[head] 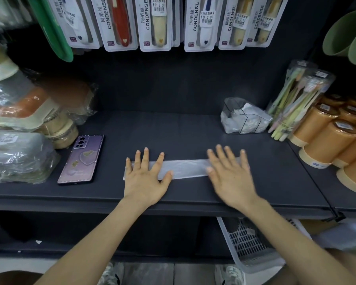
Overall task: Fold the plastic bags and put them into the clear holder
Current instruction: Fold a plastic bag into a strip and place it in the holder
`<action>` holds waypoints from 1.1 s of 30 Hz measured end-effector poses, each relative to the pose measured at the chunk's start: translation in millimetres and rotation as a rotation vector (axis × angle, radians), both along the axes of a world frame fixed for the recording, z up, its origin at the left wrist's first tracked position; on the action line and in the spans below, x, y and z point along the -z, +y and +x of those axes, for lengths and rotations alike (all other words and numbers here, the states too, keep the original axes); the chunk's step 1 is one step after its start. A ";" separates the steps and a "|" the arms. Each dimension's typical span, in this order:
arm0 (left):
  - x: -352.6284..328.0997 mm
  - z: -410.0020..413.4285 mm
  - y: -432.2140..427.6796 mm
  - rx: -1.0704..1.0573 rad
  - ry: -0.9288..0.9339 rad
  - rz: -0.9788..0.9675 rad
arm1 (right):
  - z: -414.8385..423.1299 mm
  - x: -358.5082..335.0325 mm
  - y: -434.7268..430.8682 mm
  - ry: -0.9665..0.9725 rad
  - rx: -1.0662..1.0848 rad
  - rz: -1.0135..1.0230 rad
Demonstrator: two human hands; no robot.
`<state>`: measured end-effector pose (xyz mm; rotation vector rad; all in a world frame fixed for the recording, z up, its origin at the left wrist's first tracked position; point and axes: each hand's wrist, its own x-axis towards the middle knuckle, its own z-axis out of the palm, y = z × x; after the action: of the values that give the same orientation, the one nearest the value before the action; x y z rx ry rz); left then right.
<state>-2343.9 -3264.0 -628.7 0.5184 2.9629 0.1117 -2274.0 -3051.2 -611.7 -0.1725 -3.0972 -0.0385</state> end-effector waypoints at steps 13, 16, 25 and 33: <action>5.5 -2.5 -1.2 0.000 0.028 0.001 | 0.8 4.6 21.4 0.039 0.030 -0.102; 1.9 -0.7 -2.4 0.020 0.028 0.022 | -15.0 1.1 25.6 0.276 0.072 -0.145; -9.1 8.4 5.0 0.281 0.503 0.387 | 5.2 -19.2 24.6 -0.016 0.146 -0.415; 2.7 47.9 30.4 0.476 0.225 0.539 | 36.1 -47.5 7.4 -0.187 0.420 -1.193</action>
<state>-2296.0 -3233.5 -631.4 1.3601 2.8916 0.8587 -2238.0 -3043.8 -564.2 -0.8424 -2.6918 1.8098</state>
